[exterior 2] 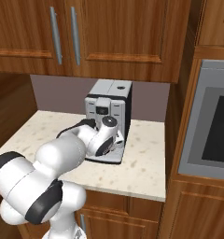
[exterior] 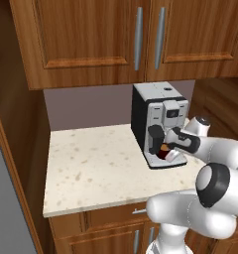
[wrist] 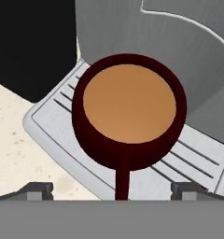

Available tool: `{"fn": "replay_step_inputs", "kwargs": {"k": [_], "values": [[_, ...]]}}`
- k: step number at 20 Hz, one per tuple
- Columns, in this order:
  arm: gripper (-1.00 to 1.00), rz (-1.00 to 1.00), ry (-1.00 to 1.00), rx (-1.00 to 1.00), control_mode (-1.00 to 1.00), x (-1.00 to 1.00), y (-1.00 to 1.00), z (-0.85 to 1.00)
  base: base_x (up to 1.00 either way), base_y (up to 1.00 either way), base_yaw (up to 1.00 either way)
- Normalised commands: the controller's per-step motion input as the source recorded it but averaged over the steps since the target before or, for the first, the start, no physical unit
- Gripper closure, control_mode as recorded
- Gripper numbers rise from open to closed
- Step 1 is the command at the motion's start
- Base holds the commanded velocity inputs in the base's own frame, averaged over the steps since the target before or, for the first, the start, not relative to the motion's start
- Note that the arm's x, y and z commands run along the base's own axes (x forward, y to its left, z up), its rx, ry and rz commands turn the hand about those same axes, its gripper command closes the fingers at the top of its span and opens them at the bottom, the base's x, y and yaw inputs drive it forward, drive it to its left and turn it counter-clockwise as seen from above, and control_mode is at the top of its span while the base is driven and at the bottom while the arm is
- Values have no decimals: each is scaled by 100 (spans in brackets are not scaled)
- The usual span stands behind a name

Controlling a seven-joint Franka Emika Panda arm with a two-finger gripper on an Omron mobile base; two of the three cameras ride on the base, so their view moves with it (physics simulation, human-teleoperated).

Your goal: Pick up the brewed coffee from the coffee machine and place it next to the breakfast plate on the dining counter.

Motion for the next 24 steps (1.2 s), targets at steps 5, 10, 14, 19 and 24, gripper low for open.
{"fn": "replay_step_inputs", "kwargs": {"k": [5,10,14,19,24], "values": [[-100,1,-5,0,-100,13,-3,-17,0,0,0],[-100,2,-4,2,-100,20,-9,-14,0,0,0],[-100,2,-1,1,-100,20,-6,-11,0,0,0],[100,1,0,0,-100,22,0,-7,0,0,0],[100,1,0,0,-100,5,0,-4,0,0,0]]}}
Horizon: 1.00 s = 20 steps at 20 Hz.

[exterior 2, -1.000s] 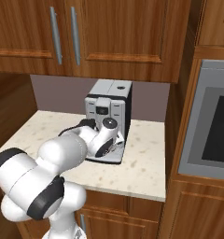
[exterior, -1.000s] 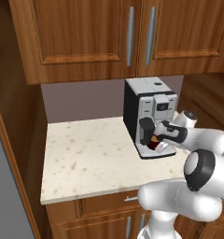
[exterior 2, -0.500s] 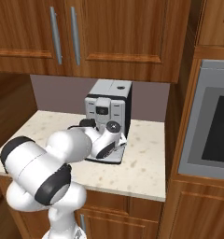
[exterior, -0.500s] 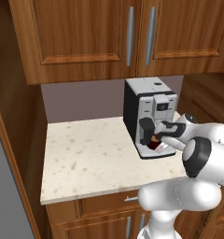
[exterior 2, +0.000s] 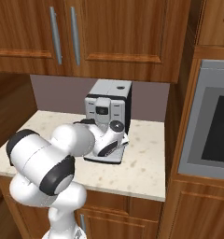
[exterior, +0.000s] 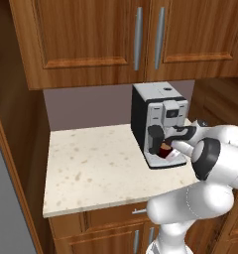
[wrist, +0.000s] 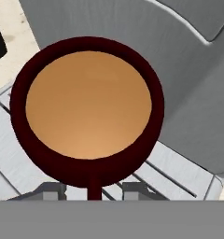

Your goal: Pick up the brewed coffee from the coffee machine and place it next to the breakfast plate on the dining counter.

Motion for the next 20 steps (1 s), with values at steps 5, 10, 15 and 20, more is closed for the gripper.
{"fn": "replay_step_inputs", "kwargs": {"k": [5,10,15,20], "values": [[100,1,-3,0,-100,-35,0,1,0,0,0],[100,6,-8,0,-100,-68,0,28,0,0,0],[100,8,-7,-4,-100,-73,6,49,0,0,0],[100,14,-4,-8,-100,-61,26,77,0,0,0]]}}
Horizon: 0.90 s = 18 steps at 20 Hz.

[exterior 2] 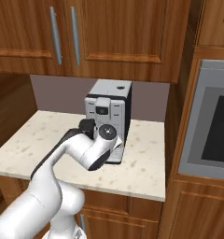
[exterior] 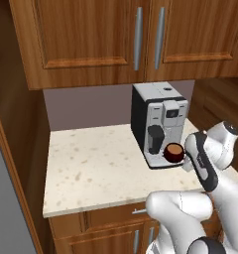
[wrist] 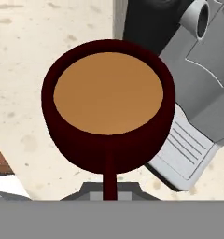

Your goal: Pick up the brewed coffee from the coffee machine and place it next to the breakfast plate on the dining counter.

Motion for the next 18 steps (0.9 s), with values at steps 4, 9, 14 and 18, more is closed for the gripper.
{"fn": "replay_step_inputs", "kwargs": {"k": [4,9,14,18], "values": [[100,17,-8,-8,-100,-57,35,85,0,0,0],[100,14,-8,-2,-100,-39,5,61,0,0,0],[100,12,-4,0,-100,-19,0,54,0,0,0],[100,7,0,0,100,2,1,19,4,0,0]]}}
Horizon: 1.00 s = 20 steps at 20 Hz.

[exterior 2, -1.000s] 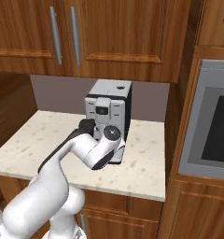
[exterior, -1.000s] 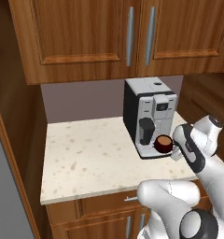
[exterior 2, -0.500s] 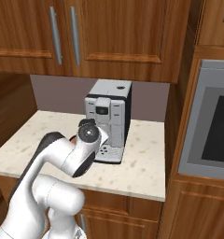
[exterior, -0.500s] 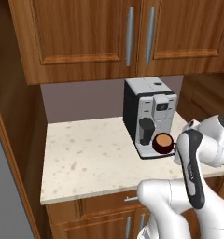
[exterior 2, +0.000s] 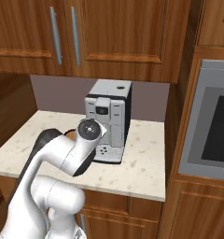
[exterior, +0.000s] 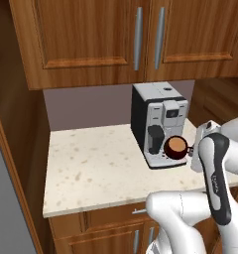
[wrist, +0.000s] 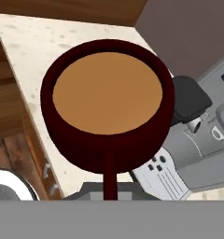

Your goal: Pick up the brewed coffee from the coffee machine and place it next to the breakfast plate on the dining counter.

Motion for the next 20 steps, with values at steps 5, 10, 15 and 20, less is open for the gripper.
{"fn": "replay_step_inputs", "kwargs": {"k": [5,10,15,20], "values": [[100,0,0,0,100,0,0,0,-29,9,7],[100,0,0,0,100,0,0,0,-97,51,33],[100,0,0,0,100,0,0,0,-77,76,51],[100,0,0,0,100,0,0,0,-6,68,70]]}}
